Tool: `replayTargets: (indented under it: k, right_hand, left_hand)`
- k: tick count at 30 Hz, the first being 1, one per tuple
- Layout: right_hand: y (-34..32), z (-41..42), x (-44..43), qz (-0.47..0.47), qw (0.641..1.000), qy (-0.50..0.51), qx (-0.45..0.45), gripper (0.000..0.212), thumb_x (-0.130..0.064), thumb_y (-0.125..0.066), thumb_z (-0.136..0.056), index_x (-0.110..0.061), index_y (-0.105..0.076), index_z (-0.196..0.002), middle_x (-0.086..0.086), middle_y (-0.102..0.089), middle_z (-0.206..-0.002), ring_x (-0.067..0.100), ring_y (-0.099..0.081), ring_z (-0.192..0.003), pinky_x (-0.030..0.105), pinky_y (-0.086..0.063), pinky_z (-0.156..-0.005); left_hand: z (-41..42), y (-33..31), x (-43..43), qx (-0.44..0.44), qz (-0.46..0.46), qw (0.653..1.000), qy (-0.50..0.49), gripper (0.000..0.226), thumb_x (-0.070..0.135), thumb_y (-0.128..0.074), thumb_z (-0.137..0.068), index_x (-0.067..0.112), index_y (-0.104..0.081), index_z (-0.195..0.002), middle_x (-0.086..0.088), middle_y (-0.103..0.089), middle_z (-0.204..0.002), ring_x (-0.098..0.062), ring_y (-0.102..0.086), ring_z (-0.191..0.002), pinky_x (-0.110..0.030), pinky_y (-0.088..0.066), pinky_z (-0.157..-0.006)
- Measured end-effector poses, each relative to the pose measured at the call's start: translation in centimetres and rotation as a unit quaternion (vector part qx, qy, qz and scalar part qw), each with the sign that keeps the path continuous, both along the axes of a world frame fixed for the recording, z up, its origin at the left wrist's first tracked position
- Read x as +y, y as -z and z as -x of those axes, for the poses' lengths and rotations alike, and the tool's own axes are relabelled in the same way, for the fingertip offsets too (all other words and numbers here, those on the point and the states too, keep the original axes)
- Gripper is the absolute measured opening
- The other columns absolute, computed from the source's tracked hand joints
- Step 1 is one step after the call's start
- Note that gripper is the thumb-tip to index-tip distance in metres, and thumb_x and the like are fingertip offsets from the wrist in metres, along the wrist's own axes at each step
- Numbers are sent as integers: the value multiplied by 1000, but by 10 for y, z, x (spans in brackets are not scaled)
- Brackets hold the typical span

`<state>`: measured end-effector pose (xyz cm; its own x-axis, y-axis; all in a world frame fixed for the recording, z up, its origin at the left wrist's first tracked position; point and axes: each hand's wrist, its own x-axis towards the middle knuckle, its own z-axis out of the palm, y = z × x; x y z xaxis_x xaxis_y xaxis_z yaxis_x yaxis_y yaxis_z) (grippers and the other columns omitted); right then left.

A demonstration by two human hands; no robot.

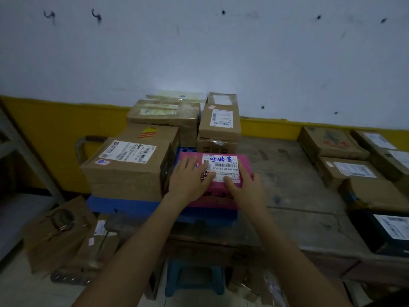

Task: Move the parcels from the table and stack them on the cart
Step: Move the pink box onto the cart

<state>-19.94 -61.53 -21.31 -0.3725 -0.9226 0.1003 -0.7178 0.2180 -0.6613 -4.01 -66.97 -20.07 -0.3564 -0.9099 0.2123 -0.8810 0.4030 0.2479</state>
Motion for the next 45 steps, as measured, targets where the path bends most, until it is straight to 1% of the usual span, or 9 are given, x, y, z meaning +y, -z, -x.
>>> replayTargets:
  k: [8,21,25,29,31,33,37,40,45]
  right_hand:
    - [5,-9,-18,-8,999,14,36,71,-59,-42,-89,-32,-14,-148,11,-32,-138,30,-49,-114,31,-39,-78]
    - [8,-8,-31,-5,999,-3,45,74,-63,-40,-88,-32,-12,-149,11,-26,-143,32,-46,-119,39,-44,-90]
    - [5,2,-32,-22,998,-55,-17,78,-62,-46,-85,-32,-12,-149,11,-23,-145,32,-42,-124,41,-44,-97]
    - [6,26,-22,-18,986,-133,-96,72,-55,-48,-89,-33,-15,-149,9,-21,-148,28,-35,-130,29,-36,-97]
    - [8,41,-15,-15,984,-152,-88,71,-56,-46,-89,-31,-17,-149,7,-21,-149,25,-32,-133,26,-31,-98]
    - [6,61,-9,-5,985,-157,-75,71,-58,-45,-88,-31,-17,-148,5,-24,-149,22,-33,-133,27,-29,-98]
    - [2,108,6,25,988,-148,-25,68,-55,-49,-88,-33,-22,-147,2,-34,-144,20,-43,-125,32,-39,-99]
    - [5,154,26,52,985,-163,23,67,-49,-55,-88,-29,-27,-146,1,-41,-139,16,-46,-119,25,-38,-94]
    - [10,238,55,51,984,-158,64,65,-46,-56,-88,-30,-28,-145,-4,-42,-134,9,-45,-115,18,-35,-88]
  left_hand:
    - [-4,3,-20,-28,2,1000,-1,49,45,-27,-98,28,-31,-144,-7,-25,-155,-23,-17,-144,-39,-11,-119]
    - [-11,5,-34,-22,-7,1000,3,51,47,-29,-98,29,-31,-145,-5,-23,-156,-22,-15,-145,-35,-10,-117]
    - [-10,1,-34,-41,-22,999,9,53,48,-27,-98,27,-28,-146,-7,-20,-157,-23,-14,-145,-37,-11,-117]
    - [-4,-10,-34,-71,-40,997,8,52,45,-28,-99,20,-33,-144,-10,-27,-153,-23,-21,-142,-39,-19,-114]
    - [3,-17,-32,-43,-34,998,2,48,42,-31,-99,15,-44,-137,-10,-40,-145,-24,-35,-134,-38,-32,-104]
    - [17,-25,-28,-2,-11,1000,-6,45,40,-33,-99,14,-49,-132,-11,-44,-142,-25,-42,-129,-37,-37,-99]
    - [74,-36,-14,108,81,990,29,39,32,-43,-97,14,-50,-131,-9,-47,-140,-23,-42,-129,-36,-36,-101]
    - [135,-35,5,176,90,978,68,40,30,-46,-96,17,-48,-134,-6,-48,-140,-19,-42,-130,-31,-34,-102]
    - [235,-25,30,171,56,980,87,44,32,-44,-97,19,-42,-139,-2,-42,-146,-16,-33,-136,-30,-31,-107]
